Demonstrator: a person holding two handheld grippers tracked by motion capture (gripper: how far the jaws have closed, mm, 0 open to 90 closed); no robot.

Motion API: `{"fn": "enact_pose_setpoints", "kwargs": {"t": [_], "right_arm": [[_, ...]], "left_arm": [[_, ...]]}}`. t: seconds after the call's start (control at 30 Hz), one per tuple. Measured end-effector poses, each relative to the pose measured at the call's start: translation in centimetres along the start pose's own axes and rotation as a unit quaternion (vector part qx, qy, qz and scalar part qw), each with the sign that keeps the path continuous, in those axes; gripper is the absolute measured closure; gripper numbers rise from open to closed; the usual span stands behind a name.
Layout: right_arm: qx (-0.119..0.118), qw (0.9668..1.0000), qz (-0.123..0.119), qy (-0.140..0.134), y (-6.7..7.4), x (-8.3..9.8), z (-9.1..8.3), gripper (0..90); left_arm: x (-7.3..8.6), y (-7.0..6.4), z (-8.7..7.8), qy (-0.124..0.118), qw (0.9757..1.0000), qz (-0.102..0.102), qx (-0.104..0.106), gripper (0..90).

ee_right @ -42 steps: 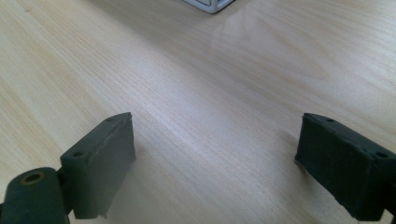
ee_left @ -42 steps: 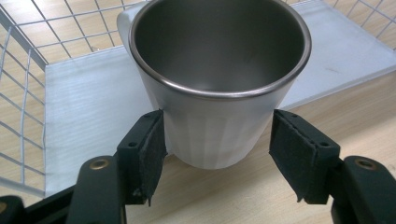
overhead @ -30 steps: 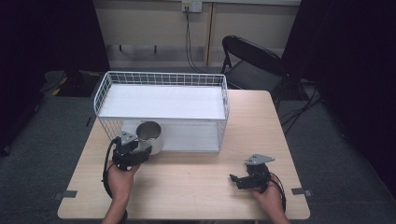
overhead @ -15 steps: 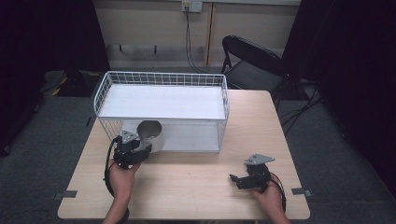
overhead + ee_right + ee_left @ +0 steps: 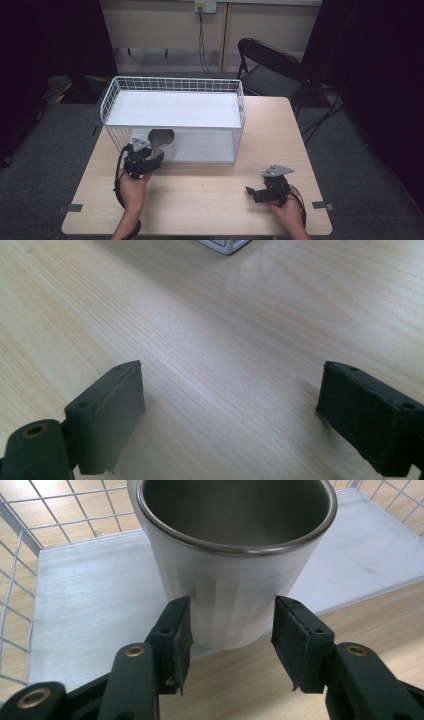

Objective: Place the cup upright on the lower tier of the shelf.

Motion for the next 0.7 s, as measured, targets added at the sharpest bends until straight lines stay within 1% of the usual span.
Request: {"fn": "enact_pose_setpoints", "kwargs": {"t": [0.3,0.33,0.43,0.47,0.57,0.67,0.7], "right_arm": [[0.000,1.0000,0.000,0.000,-0.01,0.00,-0.01,10.5],[0.000,1.0000,0.000,0.000,0.00,0.00,0.00,10.5],[0.000,1.0000,0.000,0.000,0.00,0.00,0.00,10.5],[0.000,1.0000,0.000,0.000,0.00,0.00,0.00,10.5],[0.000,1.0000,0.000,0.000,0.00,0.00,-0.01,10.5],[0.000,1.0000,0.000,0.000,0.00,0.00,0.00,10.5],[0.000,1.0000,0.000,0.000,0.00,0.00,0.00,10.5]], "left_arm": [[-0.15,-0.02,0.26,-0.004,1.0000,0.000,-0.003,51.0],[-0.14,0.00,0.25,-0.001,1.0000,0.003,-0.003,51.0],[-0.15,0.03,0.33,-0.001,1.0000,0.004,-0.004,51.2],[-0.17,-0.01,0.42,-0.005,1.0000,0.000,-0.003,51.5],[-0.22,-0.02,0.49,-0.006,1.0000,-0.001,-0.003,52.1],[-0.27,0.00,0.57,-0.006,1.0000,-0.001,-0.001,54.2],[-0.28,-0.01,0.62,-0.007,1.0000,-0.002,-0.003,55.3]]}}
Point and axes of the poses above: each handheld gripper's, and its own axes: z roughly forward along the jaws, x roughly out of its underside, y roughly to its left, the point moved 5 cm from there along z, roughly forward along the jaws, and after that the axes turned 11 degrees about x, right-handed, at the moved point
